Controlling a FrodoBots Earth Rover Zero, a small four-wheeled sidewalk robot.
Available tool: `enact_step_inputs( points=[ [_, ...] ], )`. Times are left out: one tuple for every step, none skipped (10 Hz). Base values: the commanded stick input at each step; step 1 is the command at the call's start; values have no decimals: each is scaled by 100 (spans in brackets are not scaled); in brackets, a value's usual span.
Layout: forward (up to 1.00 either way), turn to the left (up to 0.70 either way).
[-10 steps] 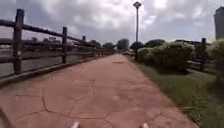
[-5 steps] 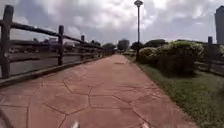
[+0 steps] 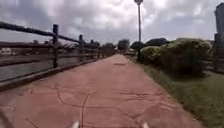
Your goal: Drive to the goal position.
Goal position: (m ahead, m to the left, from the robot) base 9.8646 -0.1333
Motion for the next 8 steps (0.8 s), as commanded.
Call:
enact_step_inputs(
  points=[
    [66, 0],
    [66, 0],
    [66, 0],
    [66, 0],
    [66, 0],
    [66, 0],
    [66, 0],
    [66, 0]
  ],
)
